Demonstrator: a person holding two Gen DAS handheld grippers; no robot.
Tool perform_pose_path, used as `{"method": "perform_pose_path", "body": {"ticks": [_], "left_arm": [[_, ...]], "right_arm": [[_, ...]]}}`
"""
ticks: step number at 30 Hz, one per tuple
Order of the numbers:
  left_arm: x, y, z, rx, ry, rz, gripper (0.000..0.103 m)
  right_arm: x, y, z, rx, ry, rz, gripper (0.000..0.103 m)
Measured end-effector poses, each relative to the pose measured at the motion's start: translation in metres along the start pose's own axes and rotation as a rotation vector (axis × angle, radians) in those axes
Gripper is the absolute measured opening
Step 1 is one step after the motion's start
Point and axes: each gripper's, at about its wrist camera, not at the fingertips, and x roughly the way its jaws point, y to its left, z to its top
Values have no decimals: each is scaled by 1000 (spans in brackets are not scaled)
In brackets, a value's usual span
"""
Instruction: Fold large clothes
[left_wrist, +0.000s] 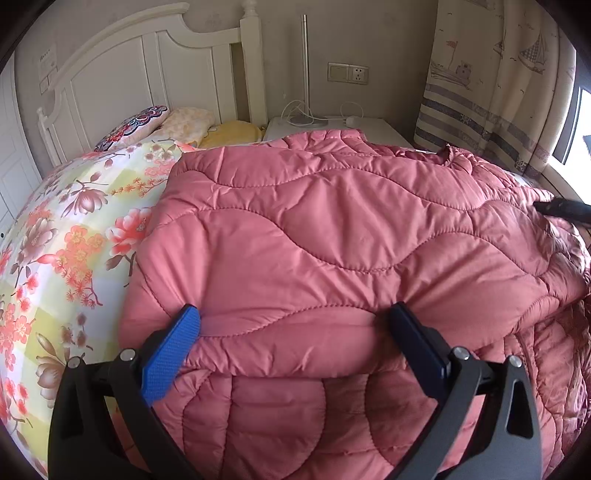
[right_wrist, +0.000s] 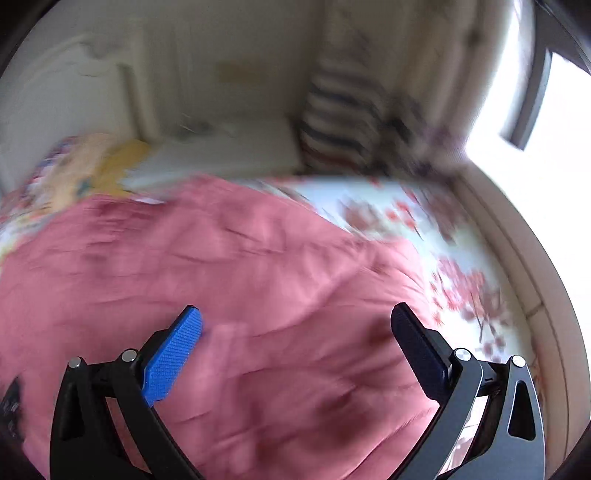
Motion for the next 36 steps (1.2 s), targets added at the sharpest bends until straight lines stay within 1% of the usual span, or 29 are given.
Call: {"method": "perform_pose_path", "body": {"ticks": [2,3,4,5,7,8,10,11,13,14,16,18,20,24,29,31,32,33,34,35,36], "left_arm": [[0,0,0,0,0,-1,101],[0,0,0,-1,0,-1,101],[0,0,0,-2,0,-2,101],[0,0,0,-1,0,-1,101],[0,0,0,1,0,0,101],[0,0,0,1,0,0,101],[0,0,0,1,0,0,101],[0,0,0,0,0,0,101],[0,0,0,0,0,0,101],[0,0,0,0,0,0,101],[0,0,0,-1,-1,-2,101],[1,0,0,-1,1,-1,101],[1,0,0,0,1,1,101],[1,0,0,-2,1,0,101],[1,-3,2,9,7,13,101],[-16,-5,2,10,2,52,101],[-37,-5,-1,2,-35,41,101],[-50,-6,-4,0,-69,19,101],[-66,-10,-9,8,-108,0,101],[-73,-14,-13,23,-122,2,101],[-76,-22,-18,56,-117,21,101]], "right_arm": [[9,-10,-2,37,38,46,98],[2,-13,-4,45,24,43,98],[-11,-13,-6,55,-4,36,98],[-30,-13,-9,74,-48,56,98],[-66,-6,-20,73,-141,134,98],[-84,3,-29,40,-181,160,98],[-100,26,-42,-48,-209,184,98],[-104,41,-54,-105,-209,196,98],[-96,64,-64,-169,-177,199,98],[-88,74,-69,-193,-158,189,98],[-62,87,-83,-238,-86,131,98],[-49,87,-90,-215,-77,152,98],[-48,81,-87,-192,-71,171,98],[-48,81,-90,-190,-81,174,98],[-44,75,-85,-170,-69,199,98],[-58,73,-87,-142,-51,165,98],[-69,73,-89,-120,-52,167,98],[-91,72,-95,-103,-91,221,98],[-107,74,-101,-113,-126,252,98],[-118,77,-107,-134,-149,254,98],[-127,82,-115,-172,-161,236,98]]}}
